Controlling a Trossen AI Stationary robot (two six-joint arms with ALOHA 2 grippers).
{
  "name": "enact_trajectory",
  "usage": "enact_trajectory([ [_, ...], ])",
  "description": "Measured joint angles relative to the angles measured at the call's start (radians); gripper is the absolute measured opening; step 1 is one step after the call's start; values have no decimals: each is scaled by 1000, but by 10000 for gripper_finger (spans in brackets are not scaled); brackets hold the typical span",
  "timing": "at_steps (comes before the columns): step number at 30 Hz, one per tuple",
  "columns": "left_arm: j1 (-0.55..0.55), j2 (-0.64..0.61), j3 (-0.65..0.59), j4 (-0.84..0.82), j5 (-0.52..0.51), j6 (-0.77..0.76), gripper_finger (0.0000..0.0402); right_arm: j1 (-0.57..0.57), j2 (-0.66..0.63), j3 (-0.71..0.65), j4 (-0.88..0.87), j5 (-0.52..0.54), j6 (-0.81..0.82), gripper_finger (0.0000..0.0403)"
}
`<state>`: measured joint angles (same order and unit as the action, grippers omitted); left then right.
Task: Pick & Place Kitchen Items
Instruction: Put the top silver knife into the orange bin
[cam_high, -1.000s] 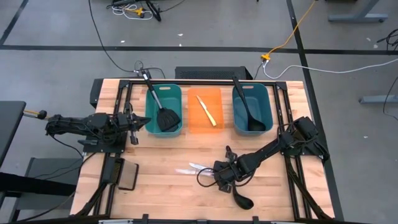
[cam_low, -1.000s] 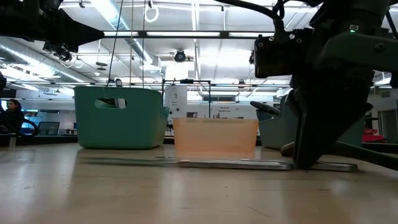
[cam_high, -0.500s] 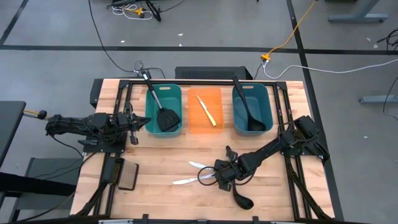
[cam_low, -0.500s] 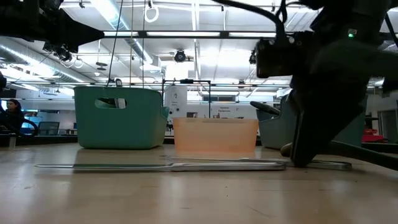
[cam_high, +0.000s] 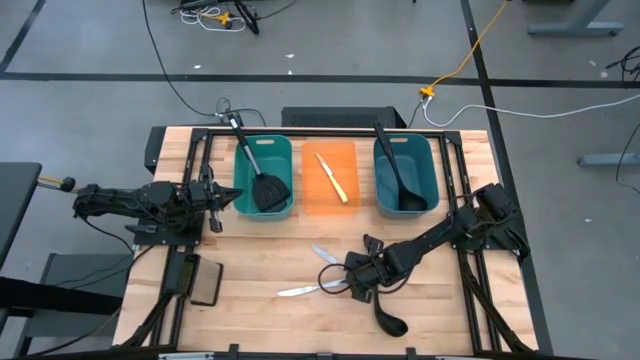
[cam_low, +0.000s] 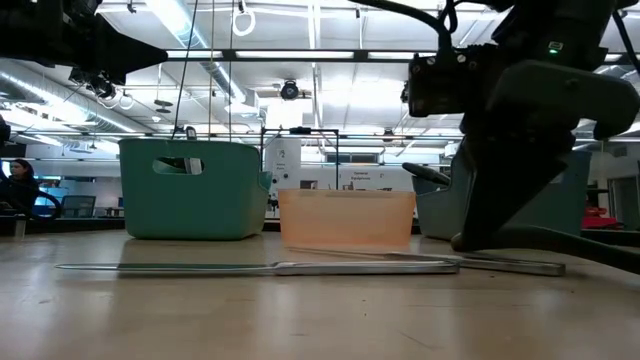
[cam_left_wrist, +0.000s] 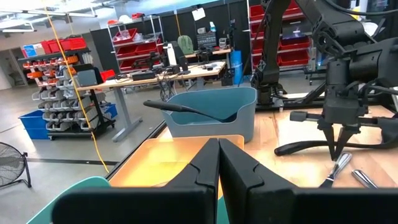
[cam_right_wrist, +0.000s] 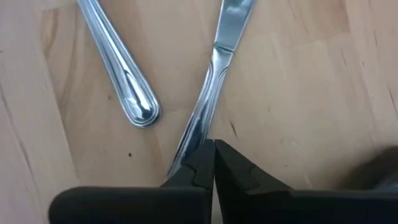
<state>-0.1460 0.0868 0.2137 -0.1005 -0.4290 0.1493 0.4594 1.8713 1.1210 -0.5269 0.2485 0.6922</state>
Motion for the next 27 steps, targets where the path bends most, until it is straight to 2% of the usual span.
enact_trajectory([
  [4,0,0,0,-3,12,-20,16,-3,-1,0,15,-6,-1,18],
  [8,0,0,0,-14,67,-40,16,-2,-2,3,86,-59,4,25],
  [14,0,0,0,-9,48,-26,16,16,-3,3,82,-109,54,76],
  [20,0,11,1,31,61,-26,5,31,-3,3,-15,-83,111,133],
  [27,0,110,1,85,92,-53,5,29,28,5,16,-63,84,139],
])
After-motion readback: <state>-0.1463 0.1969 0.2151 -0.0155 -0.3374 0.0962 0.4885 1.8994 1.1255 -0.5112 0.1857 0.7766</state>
